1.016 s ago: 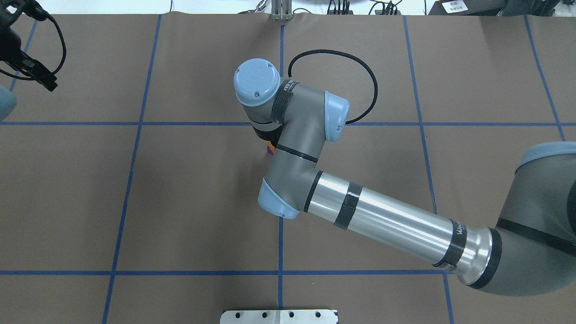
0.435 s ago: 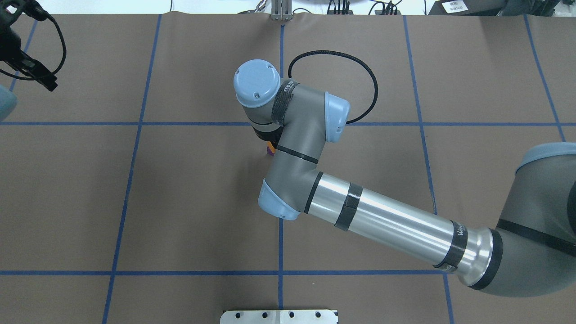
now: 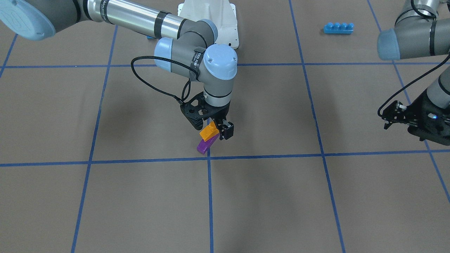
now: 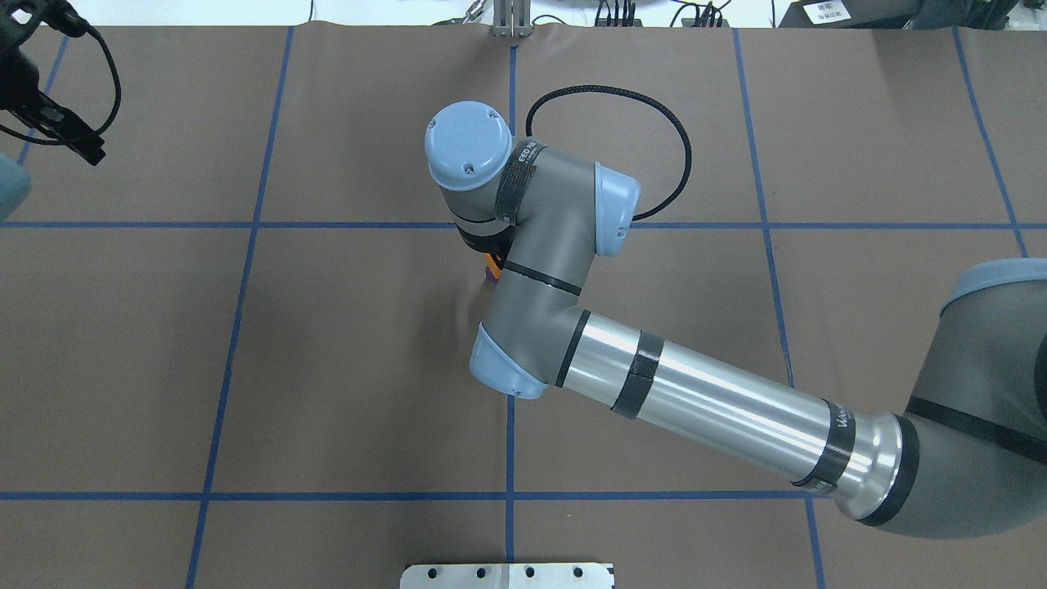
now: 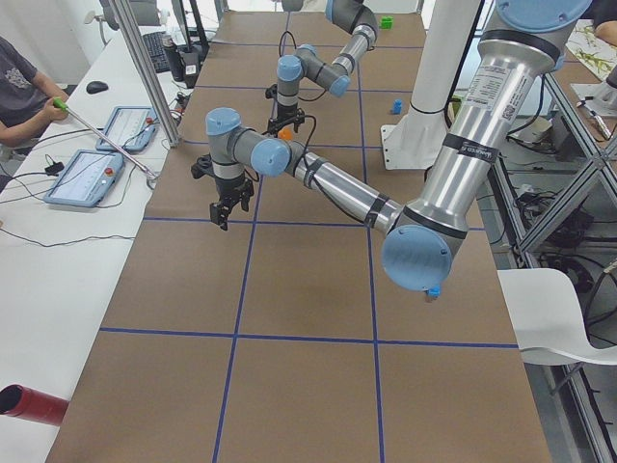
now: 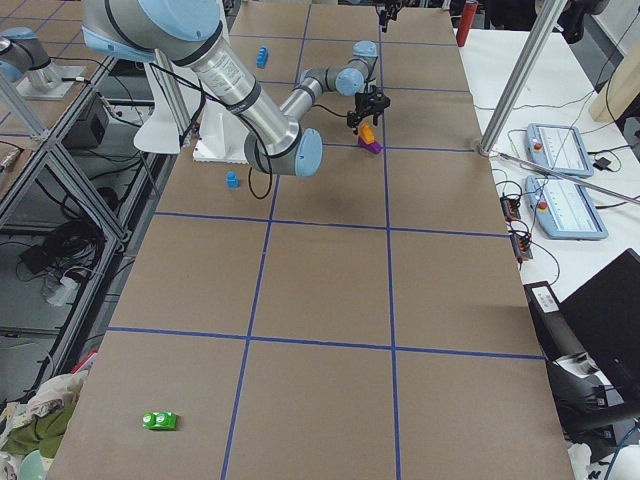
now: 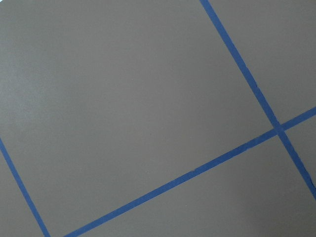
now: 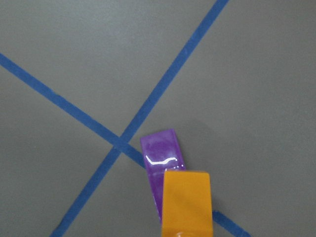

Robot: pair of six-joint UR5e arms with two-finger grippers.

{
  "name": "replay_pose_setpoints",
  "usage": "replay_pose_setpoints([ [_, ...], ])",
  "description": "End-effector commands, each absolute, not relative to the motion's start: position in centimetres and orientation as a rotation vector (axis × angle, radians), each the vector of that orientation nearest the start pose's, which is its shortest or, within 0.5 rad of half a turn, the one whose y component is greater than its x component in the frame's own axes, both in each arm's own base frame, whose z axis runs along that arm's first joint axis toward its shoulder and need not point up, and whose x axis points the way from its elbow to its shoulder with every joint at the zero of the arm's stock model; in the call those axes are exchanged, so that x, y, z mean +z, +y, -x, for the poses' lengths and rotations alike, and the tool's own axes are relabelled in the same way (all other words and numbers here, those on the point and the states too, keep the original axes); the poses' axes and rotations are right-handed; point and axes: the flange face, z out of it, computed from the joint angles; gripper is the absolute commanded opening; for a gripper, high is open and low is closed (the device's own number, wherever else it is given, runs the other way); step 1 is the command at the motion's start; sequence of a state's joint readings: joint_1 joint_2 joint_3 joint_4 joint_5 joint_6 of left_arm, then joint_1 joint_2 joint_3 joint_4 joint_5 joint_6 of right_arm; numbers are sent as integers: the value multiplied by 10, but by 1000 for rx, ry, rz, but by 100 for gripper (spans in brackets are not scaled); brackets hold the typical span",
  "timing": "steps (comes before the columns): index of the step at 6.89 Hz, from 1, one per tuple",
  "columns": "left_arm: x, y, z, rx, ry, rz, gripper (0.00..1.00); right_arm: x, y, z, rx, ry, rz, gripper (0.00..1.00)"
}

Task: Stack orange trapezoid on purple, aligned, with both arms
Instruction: 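Open the right gripper and raise it away from the stack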

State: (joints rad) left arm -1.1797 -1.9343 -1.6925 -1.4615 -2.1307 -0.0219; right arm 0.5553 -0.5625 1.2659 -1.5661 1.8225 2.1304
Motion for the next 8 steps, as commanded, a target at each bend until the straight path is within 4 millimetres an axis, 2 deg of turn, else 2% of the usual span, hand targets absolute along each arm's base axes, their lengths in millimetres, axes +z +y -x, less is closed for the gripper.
replay_pose_setpoints([
  [1,417,-605,-162,460,623,-249,100,110,-513,534,937,-812,252,100],
  [2,415,-604,-162,462,626,-253,100,106,-496,479,862,-806,213,100],
  [3,416,-601,-163,464,665,-240,100,124,-488,424,774,-779,147,100],
  [4,410,-599,-154,454,675,-256,100,153,-491,365,673,-746,83,100],
  [5,429,-595,-125,416,664,-248,100,193,-497,318,552,-726,56,100],
  [6,448,-580,-98,384,660,-261,100,247,-516,267,416,-686,31,100],
  [7,467,-573,-64,335,699,-256,100,305,-526,217,256,-624,-17,100],
  [8,488,-566,-26,365,758,-261,100,364,-535,162,157,-606,-22,100],
])
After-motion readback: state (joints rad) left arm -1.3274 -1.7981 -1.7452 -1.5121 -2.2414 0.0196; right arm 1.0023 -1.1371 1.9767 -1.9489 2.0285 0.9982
